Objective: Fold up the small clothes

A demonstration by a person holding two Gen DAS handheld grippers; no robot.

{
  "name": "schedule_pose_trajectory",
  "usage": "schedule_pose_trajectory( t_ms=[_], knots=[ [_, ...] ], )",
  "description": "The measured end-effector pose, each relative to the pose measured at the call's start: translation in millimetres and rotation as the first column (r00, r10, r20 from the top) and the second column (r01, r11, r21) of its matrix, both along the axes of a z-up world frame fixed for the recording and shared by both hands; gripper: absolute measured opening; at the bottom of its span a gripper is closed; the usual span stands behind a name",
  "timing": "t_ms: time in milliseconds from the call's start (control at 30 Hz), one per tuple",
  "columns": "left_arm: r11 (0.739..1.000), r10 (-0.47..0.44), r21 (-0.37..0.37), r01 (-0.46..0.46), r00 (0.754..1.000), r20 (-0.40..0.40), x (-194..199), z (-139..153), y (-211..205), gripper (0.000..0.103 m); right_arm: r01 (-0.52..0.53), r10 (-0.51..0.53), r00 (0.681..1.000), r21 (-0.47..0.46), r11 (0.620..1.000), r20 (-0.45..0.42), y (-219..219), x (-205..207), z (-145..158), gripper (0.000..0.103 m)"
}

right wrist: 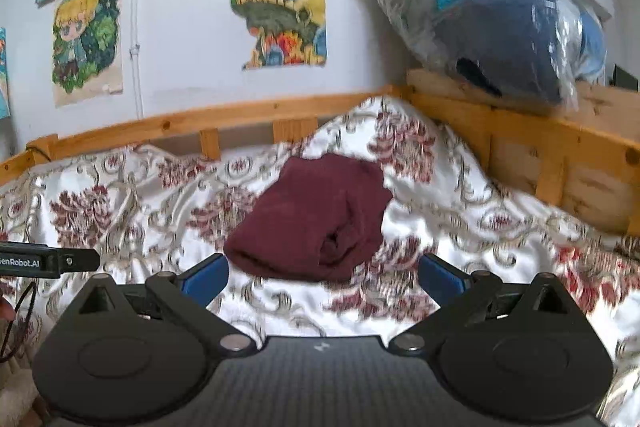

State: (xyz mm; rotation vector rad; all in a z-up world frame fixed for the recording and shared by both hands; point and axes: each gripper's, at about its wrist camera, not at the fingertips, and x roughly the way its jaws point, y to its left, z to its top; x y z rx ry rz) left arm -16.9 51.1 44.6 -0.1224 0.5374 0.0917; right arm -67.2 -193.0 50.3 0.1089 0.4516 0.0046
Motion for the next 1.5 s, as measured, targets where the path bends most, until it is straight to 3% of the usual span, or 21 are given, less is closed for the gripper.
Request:
schedule_pose_trajectory(
  t_ms=[267,1500],
  knots=[
    [0.998,-0.038,0.055,0.040,0.998,-0.041,1.0,-18.3,-11.0,0.102,0.034,-0.029,0.994,0.046,0.998,-0.104,-3.4,3.0,-25.7,0.103],
    [0.998,-0.040,0.052,0.043,0.998,-0.054,2.6,-20.7,-13.5,0.102,0.046,-0.041,0.994,0.040,0.998,-0.101,-5.9,2.8,-23.5,0.103]
  ],
)
